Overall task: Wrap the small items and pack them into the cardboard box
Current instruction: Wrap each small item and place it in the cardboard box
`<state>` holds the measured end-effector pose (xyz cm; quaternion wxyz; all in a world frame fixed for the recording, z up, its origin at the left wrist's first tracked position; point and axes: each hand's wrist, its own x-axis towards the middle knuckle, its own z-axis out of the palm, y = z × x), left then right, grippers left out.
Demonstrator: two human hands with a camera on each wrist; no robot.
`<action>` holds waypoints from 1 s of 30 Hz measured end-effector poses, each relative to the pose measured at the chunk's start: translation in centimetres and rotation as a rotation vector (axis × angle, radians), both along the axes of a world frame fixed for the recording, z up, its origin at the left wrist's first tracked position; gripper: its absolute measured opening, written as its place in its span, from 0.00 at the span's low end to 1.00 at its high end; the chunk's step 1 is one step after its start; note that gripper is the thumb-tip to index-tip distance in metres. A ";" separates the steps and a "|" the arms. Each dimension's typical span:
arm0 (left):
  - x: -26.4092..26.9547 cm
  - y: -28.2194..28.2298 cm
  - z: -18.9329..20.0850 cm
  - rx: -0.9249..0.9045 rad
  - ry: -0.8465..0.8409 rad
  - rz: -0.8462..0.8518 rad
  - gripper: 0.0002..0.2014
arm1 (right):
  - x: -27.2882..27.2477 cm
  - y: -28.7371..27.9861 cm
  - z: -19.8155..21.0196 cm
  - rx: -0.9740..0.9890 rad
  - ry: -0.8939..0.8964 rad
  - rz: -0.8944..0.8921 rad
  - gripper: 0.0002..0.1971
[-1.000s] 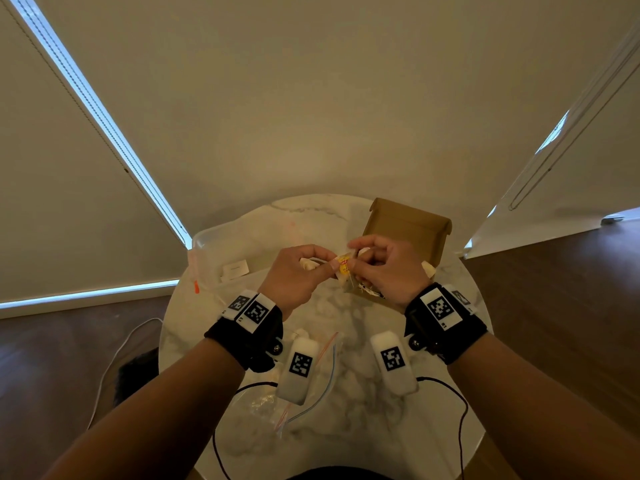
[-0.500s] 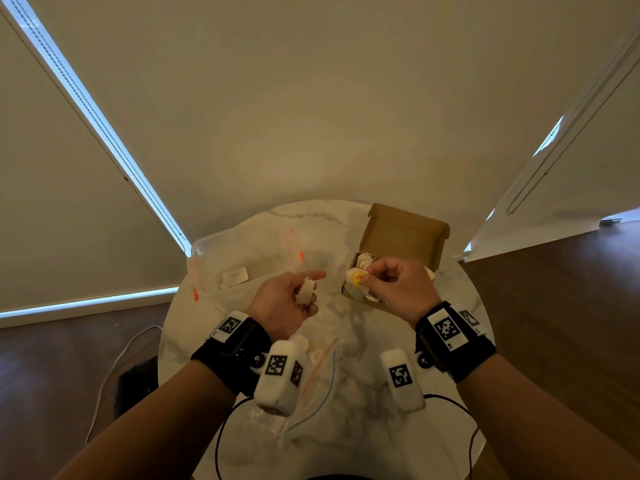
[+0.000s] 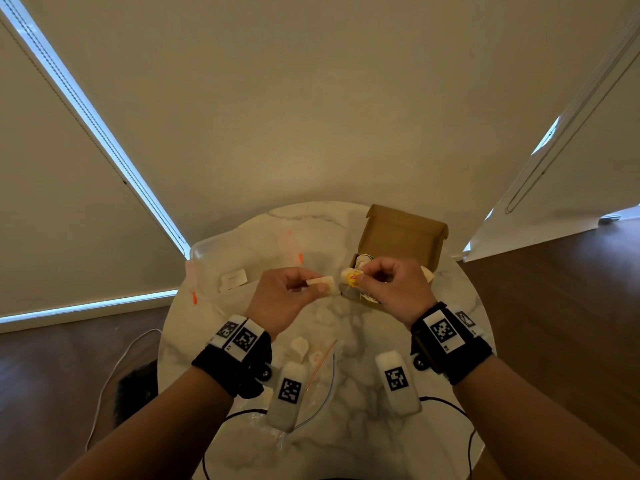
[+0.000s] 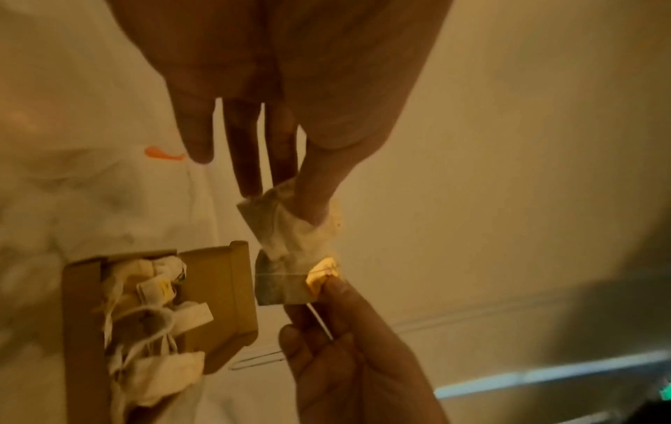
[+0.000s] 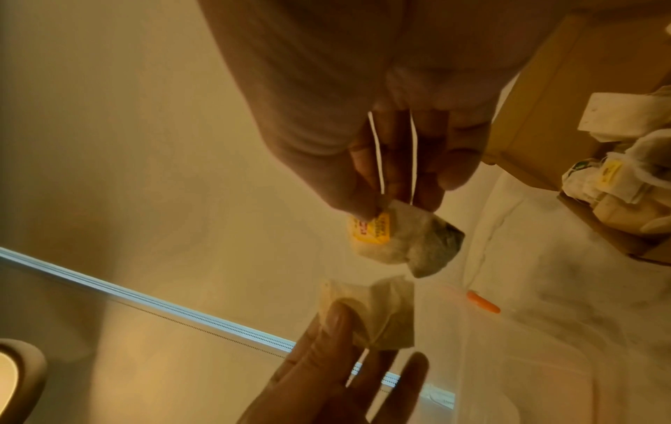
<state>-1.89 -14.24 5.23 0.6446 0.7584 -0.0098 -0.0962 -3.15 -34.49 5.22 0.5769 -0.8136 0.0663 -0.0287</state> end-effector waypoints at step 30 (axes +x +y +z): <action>1.9 3.0 -5.8 0.391 0.022 -0.192 0.06 | 9.3 -11.4 -8.5 -0.645 0.253 -0.226 0.09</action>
